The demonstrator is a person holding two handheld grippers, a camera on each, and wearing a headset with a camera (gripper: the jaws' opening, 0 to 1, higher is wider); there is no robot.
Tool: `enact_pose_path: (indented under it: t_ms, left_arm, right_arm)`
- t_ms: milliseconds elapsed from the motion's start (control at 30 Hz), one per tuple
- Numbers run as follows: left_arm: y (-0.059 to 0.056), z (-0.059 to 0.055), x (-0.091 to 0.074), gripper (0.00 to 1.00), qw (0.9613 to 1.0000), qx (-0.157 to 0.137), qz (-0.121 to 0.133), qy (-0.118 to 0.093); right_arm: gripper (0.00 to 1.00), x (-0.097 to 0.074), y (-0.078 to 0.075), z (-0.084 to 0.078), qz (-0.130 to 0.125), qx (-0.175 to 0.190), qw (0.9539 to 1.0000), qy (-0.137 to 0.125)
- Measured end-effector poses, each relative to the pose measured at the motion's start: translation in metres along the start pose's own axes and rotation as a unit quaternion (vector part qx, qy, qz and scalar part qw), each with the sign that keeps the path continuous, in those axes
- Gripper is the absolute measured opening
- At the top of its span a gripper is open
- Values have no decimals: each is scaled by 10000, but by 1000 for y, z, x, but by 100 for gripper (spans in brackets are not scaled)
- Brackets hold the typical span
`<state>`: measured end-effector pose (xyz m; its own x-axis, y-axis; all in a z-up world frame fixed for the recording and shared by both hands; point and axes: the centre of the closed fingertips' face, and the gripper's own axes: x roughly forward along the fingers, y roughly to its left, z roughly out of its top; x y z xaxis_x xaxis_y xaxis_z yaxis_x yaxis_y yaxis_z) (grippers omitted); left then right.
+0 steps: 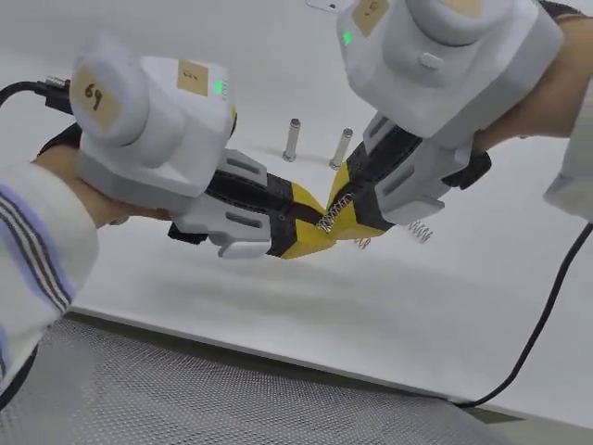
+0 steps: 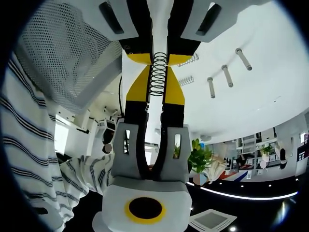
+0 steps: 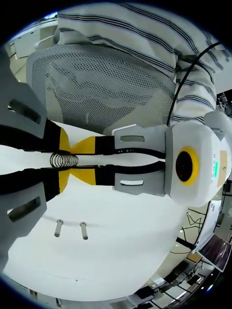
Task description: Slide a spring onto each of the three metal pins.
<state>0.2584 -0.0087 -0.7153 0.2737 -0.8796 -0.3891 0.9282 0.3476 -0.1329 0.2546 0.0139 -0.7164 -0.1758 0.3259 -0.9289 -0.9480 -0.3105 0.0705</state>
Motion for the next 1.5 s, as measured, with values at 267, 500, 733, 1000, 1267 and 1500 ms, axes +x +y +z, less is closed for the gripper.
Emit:
enact_pose_path:
  t_ms: [267, 500, 733, 1000, 1267, 1500]
  left_arm:
    - [4, 0, -4, 3, 10000, -33, 89, 25]
    - [7, -1, -6, 3, 9998, -19, 205, 34]
    - [12, -5, -7, 9, 9994, 112, 294, 131]
    - [19, -14, -13, 21, 9989, 26, 392, 251]
    - [31, -25, -19, 36, 9976, -268, 570, 286]
    - [39, -31, -24, 48, 9955, -340, 792, 382]
  right_arm:
    - [8, 1, -9, 3, -32, -28, 10000, 11]
    - [8, 3, -14, 4, -52, -56, 10000, 43]
    - [8, 4, -24, 4, -89, -70, 9999, 5]
    - [8, 0, -25, 1, -132, 39, 9999, -12]
    - [8, -9, -19, 5, -198, 84, 9997, -79]
    - [8, -12, -15, 6, -242, 18, 9997, -49]
